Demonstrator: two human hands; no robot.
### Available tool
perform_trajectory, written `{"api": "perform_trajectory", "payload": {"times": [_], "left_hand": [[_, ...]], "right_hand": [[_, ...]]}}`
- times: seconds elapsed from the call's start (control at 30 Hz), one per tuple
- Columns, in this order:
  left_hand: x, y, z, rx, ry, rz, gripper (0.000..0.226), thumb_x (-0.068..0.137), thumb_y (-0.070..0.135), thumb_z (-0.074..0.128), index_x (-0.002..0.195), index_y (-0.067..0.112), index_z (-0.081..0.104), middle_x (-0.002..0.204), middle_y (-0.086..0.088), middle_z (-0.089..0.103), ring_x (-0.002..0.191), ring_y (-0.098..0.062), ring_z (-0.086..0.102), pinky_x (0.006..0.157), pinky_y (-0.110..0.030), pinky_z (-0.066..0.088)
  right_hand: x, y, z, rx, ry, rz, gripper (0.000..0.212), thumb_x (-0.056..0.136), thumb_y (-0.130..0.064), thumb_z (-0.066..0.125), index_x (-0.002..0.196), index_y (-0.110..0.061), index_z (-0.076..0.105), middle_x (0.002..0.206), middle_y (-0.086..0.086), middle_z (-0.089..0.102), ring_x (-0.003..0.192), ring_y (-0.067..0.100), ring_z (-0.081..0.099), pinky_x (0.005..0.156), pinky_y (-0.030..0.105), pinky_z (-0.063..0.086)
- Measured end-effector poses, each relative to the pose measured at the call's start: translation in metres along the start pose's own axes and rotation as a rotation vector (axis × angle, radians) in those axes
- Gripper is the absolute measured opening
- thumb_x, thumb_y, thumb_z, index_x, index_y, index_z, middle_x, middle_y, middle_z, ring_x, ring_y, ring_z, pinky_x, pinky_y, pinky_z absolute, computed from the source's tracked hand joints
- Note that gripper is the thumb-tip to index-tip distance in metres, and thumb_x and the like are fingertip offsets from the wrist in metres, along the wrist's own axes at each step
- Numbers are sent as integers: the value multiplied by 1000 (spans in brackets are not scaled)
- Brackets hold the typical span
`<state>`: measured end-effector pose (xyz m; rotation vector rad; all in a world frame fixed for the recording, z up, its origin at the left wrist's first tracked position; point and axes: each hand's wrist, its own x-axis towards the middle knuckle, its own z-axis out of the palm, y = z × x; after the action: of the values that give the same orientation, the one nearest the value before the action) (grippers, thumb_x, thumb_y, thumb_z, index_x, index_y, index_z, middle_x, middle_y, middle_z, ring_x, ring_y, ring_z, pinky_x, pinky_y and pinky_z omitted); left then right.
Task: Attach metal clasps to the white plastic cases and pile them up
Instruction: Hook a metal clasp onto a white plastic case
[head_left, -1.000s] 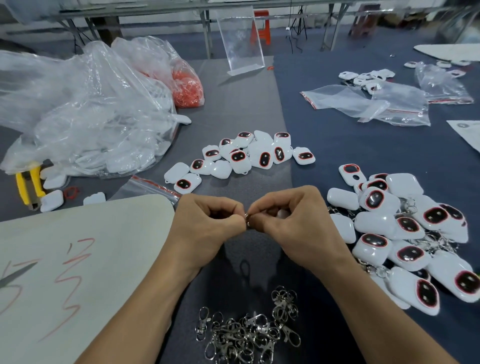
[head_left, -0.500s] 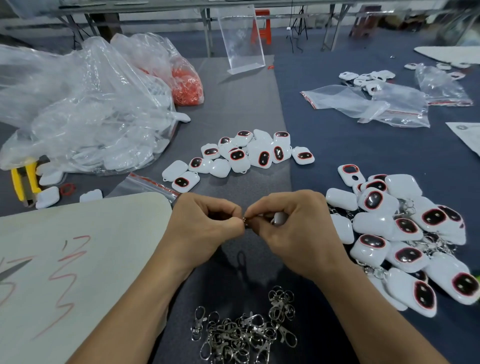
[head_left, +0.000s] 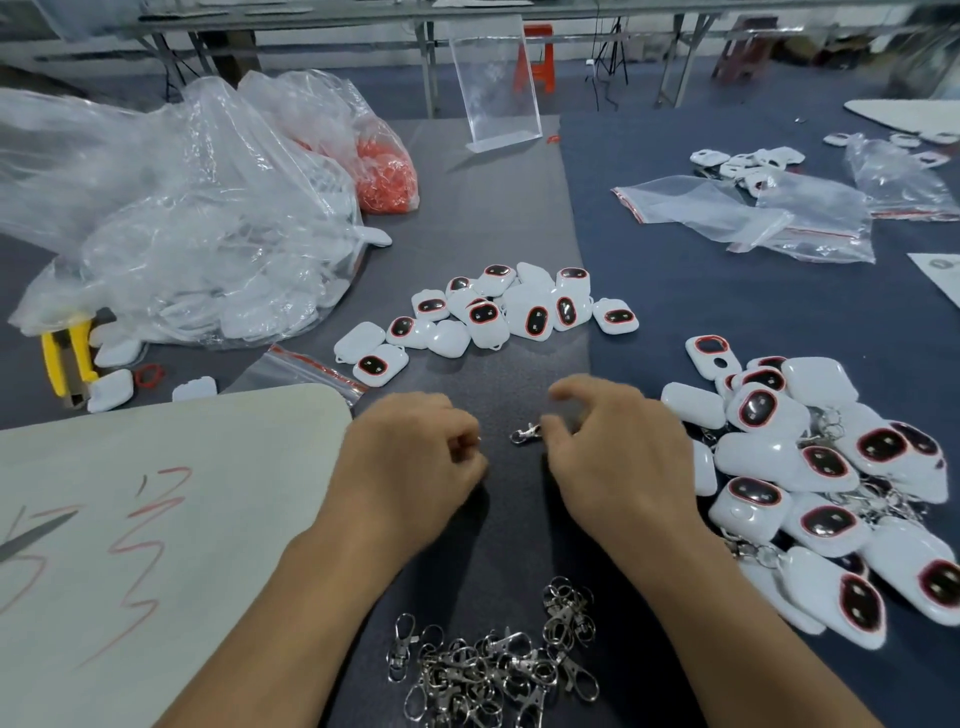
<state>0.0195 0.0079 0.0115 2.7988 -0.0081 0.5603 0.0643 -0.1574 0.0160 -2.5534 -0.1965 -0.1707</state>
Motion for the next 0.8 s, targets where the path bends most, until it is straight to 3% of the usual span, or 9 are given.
{"api": "perform_trajectory", "payload": {"times": [0.07, 0.13, 0.2, 0.27, 0.33, 0.43, 0.53, 0.67, 0.8], "left_hand": [[1, 0, 2, -28, -101, 38, 8, 76, 26, 76, 73, 22, 70, 74, 8, 61, 78, -18, 56, 67, -27, 34], [2, -3, 4, -143, -140, -19, 6, 77, 29, 77, 78, 24, 73, 76, 10, 63, 78, -12, 56, 70, -28, 38], [3, -6, 5, -285, -144, -122, 7, 74, 28, 79, 76, 27, 72, 72, 14, 64, 72, -5, 57, 67, -24, 42], [5, -9, 7, -346, -151, -175, 11, 71, 28, 80, 72, 30, 69, 71, 19, 64, 70, -2, 58, 63, -20, 41], [5, -10, 10, -358, -168, -183, 11, 68, 31, 78, 72, 30, 67, 75, 23, 63, 69, -2, 58, 61, -19, 41], [5, -11, 12, -365, -170, -182, 12, 63, 37, 73, 72, 31, 68, 74, 25, 62, 67, 0, 57, 56, -11, 37], [5, -12, 12, -380, -164, -178, 13, 61, 37, 72, 71, 30, 71, 68, 24, 63, 63, 0, 58, 55, -9, 38], [5, -14, 10, -379, -192, -170, 13, 63, 37, 73, 74, 30, 73, 70, 24, 64, 67, -1, 60, 56, -9, 37], [6, -14, 8, -373, -231, -161, 9, 68, 34, 77, 75, 31, 74, 72, 22, 64, 70, -3, 60, 59, -14, 39]], "right_hand": [[0, 0, -4, 182, 43, 94, 34, 89, -47, 68, 121, -36, 69, 81, -7, 68, 91, 22, 65, 86, 37, 51], [1, 1, -4, 388, -26, 137, 40, 84, -44, 70, 123, -39, 65, 76, -8, 64, 84, 16, 64, 85, 40, 53], [2, 2, -4, 573, -136, 142, 48, 78, -29, 70, 121, -45, 57, 85, -7, 64, 73, 7, 62, 73, 37, 55], [2, 3, -4, 703, -213, 114, 55, 79, -12, 69, 117, -46, 52, 91, -7, 62, 61, 1, 59, 56, 23, 52], [0, 4, -2, 667, -228, 46, 54, 81, -5, 72, 114, -42, 52, 92, -7, 63, 64, 2, 60, 55, 19, 51], [-1, 5, 4, 417, -157, -76, 28, 81, -16, 79, 91, -31, 58, 79, -10, 66, 73, 4, 60, 61, 12, 44], [-4, 6, 7, 289, -103, -113, 22, 80, -19, 80, 77, -28, 61, 69, -10, 66, 69, 2, 60, 56, 10, 40], [-6, 2, 4, 351, 22, -135, 13, 85, -20, 76, 86, -29, 68, 73, -11, 68, 71, 9, 62, 64, 27, 49], [-5, -1, 2, 439, -4, -97, 21, 87, -23, 74, 101, -37, 68, 80, -15, 69, 76, 3, 61, 65, 14, 46]]}}
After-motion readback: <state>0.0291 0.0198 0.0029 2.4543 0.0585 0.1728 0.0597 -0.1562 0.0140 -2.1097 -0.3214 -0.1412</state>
